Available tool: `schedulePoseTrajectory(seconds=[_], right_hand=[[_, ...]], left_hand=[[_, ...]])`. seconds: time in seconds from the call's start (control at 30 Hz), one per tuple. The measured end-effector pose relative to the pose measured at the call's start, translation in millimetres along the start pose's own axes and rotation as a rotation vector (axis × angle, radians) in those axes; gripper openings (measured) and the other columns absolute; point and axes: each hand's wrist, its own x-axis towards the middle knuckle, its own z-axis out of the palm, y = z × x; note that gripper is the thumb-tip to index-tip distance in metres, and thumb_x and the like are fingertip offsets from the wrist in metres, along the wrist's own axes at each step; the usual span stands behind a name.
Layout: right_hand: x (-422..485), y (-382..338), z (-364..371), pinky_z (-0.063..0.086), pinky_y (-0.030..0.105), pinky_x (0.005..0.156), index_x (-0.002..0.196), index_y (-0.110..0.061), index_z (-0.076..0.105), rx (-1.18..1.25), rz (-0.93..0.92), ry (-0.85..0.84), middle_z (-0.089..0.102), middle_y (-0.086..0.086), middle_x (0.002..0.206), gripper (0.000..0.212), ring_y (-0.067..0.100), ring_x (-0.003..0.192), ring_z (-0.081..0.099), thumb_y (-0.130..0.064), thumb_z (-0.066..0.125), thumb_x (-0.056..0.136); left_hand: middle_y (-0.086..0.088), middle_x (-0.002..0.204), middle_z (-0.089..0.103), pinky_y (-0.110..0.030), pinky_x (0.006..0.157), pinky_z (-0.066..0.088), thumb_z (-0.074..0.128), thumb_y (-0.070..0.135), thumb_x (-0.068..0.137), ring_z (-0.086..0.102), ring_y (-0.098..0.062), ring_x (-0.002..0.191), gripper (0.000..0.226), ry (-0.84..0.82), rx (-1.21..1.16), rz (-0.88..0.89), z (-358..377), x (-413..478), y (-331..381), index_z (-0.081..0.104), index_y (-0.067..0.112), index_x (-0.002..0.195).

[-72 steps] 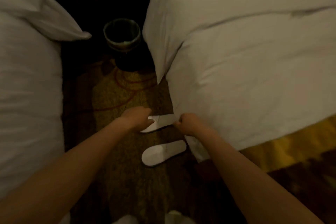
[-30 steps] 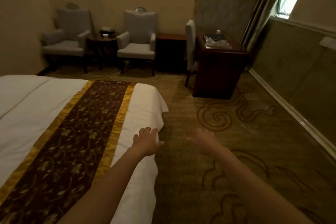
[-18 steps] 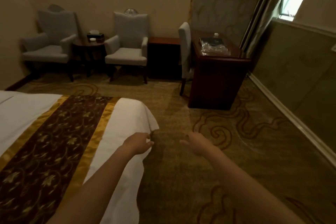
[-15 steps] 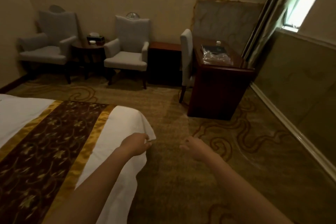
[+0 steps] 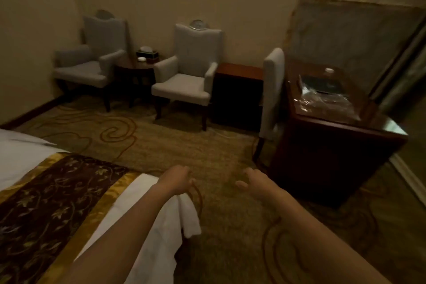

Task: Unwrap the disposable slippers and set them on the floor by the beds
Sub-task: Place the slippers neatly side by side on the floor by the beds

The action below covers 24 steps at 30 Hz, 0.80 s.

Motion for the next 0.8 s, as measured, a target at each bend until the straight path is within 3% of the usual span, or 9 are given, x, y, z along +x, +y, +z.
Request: schedulePoseTrajectory(seconds=[0.2, 0.5, 0.6, 0.8], right_hand=[[177, -21, -66, 0.046, 0.035, 0.098, 0.137, -0.014, 0.038, -0.063, -0.184, -0.048, 0.045, 0.011, 0.139, 0.050, 0.026, 0.122, 0.049, -0.038, 0.047, 0.093], [413, -102, -96, 0.045, 0.032, 0.086, 0.130, -0.014, 0.044, -0.139, -0.478, -0.192, 0.050, 0.010, 0.130, 0.047, 0.024, 0.112, 0.052, -0.043, 0.045, 0.093], [491, -125, -112, 0.042, 0.027, 0.077, 0.127, -0.016, 0.046, -0.172, -0.542, -0.217, 0.052, 0.009, 0.125, 0.044, 0.020, 0.104, 0.054, -0.044, 0.045, 0.092], [620, -181, -151, 0.046, 0.029, 0.081, 0.127, -0.018, 0.046, -0.219, -0.635, -0.225, 0.052, 0.006, 0.124, 0.046, 0.020, 0.106, 0.054, -0.047, 0.046, 0.091]], left_hand=[[-0.009, 0.126, 0.058, -0.041, 0.096, 0.046, 0.047, 0.038, 0.091, 0.053, -0.027, 0.115, 0.040, 0.023, -0.032, -0.223, -39, 120, -8, 0.054, 0.016, 0.123], [-0.008, 0.120, 0.058, -0.041, 0.093, 0.047, 0.043, 0.042, 0.089, 0.055, -0.027, 0.109, 0.037, 0.088, -0.143, -0.527, -73, 278, -83, 0.056, 0.017, 0.114], [-0.009, 0.128, 0.056, -0.039, 0.096, 0.046, 0.044, 0.042, 0.091, 0.052, -0.027, 0.115, 0.044, 0.080, -0.193, -0.587, -88, 348, -108, 0.051, 0.015, 0.124], [-0.012, 0.141, 0.044, -0.042, 0.104, 0.039, 0.047, 0.043, 0.090, 0.041, -0.031, 0.129, 0.058, 0.076, -0.265, -0.698, -137, 456, -142, 0.036, 0.014, 0.139]])
